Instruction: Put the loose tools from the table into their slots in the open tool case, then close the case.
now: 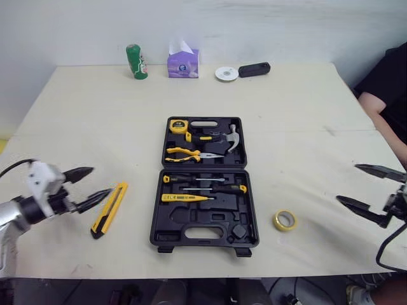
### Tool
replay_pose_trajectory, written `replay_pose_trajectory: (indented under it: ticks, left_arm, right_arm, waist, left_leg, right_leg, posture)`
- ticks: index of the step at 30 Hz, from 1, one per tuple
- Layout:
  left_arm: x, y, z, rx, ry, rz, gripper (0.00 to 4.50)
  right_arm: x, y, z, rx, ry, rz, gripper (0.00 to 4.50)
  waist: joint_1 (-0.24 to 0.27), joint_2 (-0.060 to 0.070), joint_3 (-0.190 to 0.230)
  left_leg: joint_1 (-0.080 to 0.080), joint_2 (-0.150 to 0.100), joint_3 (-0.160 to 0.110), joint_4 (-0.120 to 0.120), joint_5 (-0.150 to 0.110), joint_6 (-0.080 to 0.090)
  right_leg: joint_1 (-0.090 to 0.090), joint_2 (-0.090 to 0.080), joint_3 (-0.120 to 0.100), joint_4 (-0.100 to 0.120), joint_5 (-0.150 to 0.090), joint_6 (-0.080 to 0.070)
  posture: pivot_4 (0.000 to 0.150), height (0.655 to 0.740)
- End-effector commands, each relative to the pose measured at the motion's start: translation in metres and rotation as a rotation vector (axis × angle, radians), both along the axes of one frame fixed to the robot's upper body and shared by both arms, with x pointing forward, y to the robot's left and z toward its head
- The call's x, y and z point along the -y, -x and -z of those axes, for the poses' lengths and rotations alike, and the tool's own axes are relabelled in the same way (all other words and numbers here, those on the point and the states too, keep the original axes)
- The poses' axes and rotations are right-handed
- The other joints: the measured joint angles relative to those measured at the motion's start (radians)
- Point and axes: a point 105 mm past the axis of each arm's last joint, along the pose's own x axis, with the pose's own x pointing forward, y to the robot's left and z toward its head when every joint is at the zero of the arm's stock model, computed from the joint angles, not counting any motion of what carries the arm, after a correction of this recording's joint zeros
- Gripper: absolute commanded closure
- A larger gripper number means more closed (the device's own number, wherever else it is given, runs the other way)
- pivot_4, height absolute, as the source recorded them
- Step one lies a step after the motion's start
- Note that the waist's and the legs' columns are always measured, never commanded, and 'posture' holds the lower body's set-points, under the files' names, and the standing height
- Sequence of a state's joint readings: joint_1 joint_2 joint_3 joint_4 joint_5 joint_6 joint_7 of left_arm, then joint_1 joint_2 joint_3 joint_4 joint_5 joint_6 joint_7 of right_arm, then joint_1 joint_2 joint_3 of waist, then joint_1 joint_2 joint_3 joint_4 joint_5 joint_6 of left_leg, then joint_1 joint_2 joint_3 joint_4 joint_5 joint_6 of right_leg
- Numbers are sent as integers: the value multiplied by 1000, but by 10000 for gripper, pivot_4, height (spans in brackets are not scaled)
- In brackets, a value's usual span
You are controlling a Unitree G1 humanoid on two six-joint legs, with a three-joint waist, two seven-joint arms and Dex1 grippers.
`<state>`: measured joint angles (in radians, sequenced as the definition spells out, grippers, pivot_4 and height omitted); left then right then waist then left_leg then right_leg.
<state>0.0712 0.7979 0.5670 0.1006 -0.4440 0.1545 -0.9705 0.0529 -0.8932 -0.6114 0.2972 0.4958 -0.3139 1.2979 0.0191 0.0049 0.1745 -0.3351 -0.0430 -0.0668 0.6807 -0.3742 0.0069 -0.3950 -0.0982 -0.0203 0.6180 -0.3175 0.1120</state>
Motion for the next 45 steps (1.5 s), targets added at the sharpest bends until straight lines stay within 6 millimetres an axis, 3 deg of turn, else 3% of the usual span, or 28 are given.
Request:
replay_pose_trajectory:
  ticks: [1,5,7,12,15,21,35,45]
  left_arm:
    - [-28,16,4,24,-25,-115,173]
    - [-94,57,14,45,-1,-457,173]
    - [-112,74,17,50,15,-561,173]
    - [-132,103,32,-1,-30,-689,173]
    - [-137,118,37,-10,-19,-747,173]
    - [-140,126,32,16,0,-801,173]
    - [-116,97,11,81,10,-679,173]
    - [-70,77,8,57,66,-476,173]
  right_arm:
    - [34,10,-10,106,22,140,0]
    - [97,43,10,73,6,463,0]
    - [118,59,18,73,-12,593,0]
    - [151,91,30,87,-77,831,0]
    - [159,107,39,59,-67,910,0]
    - [158,113,47,51,-83,931,0]
    - [126,67,47,53,-128,719,0]
    - [59,20,28,63,-229,371,0]
  waist:
    - [-1,0,0]
    - [1,0,0]
    - [-1,0,0]
    - [-11,1,0]
    - [-23,1,0]
    - [-28,0,-1]
    - [-28,2,-2]
    - [-29,2,-2]
  left_leg:
    - [0,0,0,0,0,0]
    - [0,0,0,-1,-1,0]
    - [0,1,0,-4,-3,1]
    - [2,1,3,-6,-3,1]
    - [5,2,3,-8,-3,1]
    - [13,4,9,-16,-4,2]
    - [16,4,12,-16,-4,1]
    - [15,5,13,-16,-4,1]
  right_leg:
    - [0,0,0,0,0,0]
    - [0,0,0,-1,0,0]
    - [-1,0,0,-2,-1,-2]
    - [1,0,1,-5,-1,-1]
    - [3,0,2,-5,1,-2]
    - [6,2,7,-6,0,-3]
    - [6,2,10,-7,0,-3]
    - [5,2,11,-7,0,-3]
  posture:
    - [1500,7400]
    - [1500,7400]
    - [1500,7400]
    - [1500,7400]
    - [1500,7400]
    - [1500,7400]
    - [1500,7400]
    - [1500,7400]
